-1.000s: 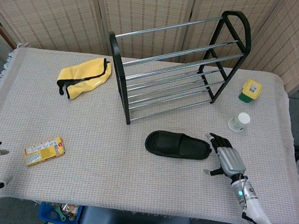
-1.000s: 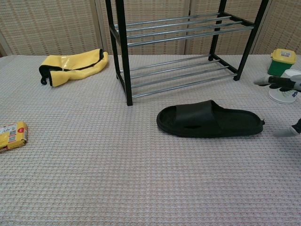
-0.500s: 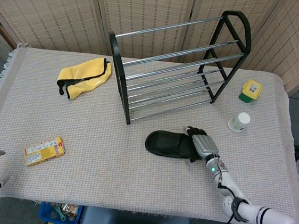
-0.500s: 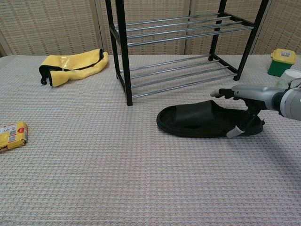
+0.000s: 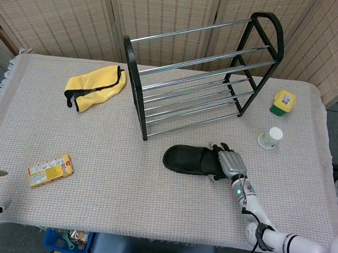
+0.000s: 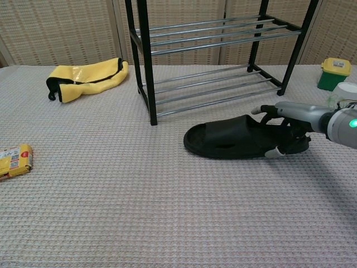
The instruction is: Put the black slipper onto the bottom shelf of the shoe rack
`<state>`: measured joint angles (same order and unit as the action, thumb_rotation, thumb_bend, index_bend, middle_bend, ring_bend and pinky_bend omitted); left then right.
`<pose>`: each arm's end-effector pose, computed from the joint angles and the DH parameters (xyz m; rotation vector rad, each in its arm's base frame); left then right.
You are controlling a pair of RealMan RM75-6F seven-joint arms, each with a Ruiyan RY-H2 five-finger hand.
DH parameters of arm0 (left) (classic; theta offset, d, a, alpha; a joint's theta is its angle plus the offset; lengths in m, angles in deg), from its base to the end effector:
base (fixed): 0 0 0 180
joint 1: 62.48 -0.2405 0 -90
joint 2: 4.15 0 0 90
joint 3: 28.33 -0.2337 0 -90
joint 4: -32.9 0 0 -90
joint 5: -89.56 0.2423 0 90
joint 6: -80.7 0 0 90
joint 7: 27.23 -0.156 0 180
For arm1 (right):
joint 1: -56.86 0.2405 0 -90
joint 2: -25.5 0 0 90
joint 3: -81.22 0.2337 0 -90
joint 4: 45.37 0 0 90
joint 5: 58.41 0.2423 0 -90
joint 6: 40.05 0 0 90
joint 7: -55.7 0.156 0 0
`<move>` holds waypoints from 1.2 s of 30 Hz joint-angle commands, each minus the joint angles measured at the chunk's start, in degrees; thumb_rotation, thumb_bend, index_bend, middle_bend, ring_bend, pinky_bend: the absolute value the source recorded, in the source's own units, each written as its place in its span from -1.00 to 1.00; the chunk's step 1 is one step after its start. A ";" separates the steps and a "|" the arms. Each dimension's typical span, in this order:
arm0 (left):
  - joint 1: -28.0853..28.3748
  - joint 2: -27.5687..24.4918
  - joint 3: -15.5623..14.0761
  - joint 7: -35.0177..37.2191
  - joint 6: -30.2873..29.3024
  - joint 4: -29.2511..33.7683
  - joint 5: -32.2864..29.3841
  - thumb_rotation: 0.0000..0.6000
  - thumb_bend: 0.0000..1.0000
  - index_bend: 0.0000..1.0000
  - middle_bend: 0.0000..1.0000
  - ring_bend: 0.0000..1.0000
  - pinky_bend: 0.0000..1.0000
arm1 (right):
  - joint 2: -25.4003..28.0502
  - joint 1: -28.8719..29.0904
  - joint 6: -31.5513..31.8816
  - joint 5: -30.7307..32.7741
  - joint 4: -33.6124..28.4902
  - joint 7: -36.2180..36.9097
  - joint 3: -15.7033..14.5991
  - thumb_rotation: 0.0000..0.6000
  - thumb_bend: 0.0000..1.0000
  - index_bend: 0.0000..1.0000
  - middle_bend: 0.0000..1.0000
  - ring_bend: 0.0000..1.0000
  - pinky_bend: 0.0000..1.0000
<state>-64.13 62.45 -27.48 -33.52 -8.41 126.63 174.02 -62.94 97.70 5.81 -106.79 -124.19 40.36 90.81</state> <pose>-0.3146 0.1499 0.1101 -1.2972 -0.9259 -0.7894 -0.1999 -0.3545 -0.0605 1.7060 -1.3063 0.7119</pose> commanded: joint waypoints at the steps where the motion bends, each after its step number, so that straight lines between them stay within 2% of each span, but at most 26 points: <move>1: -0.06 0.00 -0.01 0.10 -0.06 -0.06 0.01 1.00 -0.60 -0.38 -0.67 -0.68 -0.37 | -0.14 -0.86 1.67 -0.32 -0.94 1.29 0.61 1.00 -0.41 -0.79 -0.43 -0.77 -0.39; 9: -0.22 0.11 -0.04 0.78 -0.04 -0.63 -0.10 1.00 -0.60 -0.38 -0.67 -0.68 -0.37 | 3.80 -4.42 5.44 -3.05 -6.07 9.03 3.22 1.00 -0.40 -0.76 -0.39 -0.73 -0.33; 15: 0.33 0.44 0.02 0.88 0.44 -0.67 0.50 1.00 -0.60 -0.37 -0.67 -0.68 -0.37 | 3.47 -3.34 6.31 -0.13 -5.27 9.58 6.46 1.00 -0.40 -0.76 -0.39 -0.73 -0.33; 27: 0.47 -0.47 0.05 0.58 0.05 -0.01 1.13 1.00 -0.60 -0.37 -0.67 -0.68 -0.37 | -7.48 7.56 4.86 12.35 7.59 2.15 13.48 1.00 -0.42 -0.76 -0.45 -0.73 -0.33; 36: -0.04 -0.44 -0.11 1.08 0.37 -0.83 -0.06 1.00 -0.60 -0.37 -0.67 -0.68 -0.37 | -15.12 15.18 2.01 17.37 20.20 -1.96 16.54 1.00 -0.46 -0.76 -0.53 -0.74 -0.33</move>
<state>-64.16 62.00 -27.58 -32.45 -8.06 125.80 173.96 -76.20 111.05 8.96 -90.94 -106.32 39.55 106.30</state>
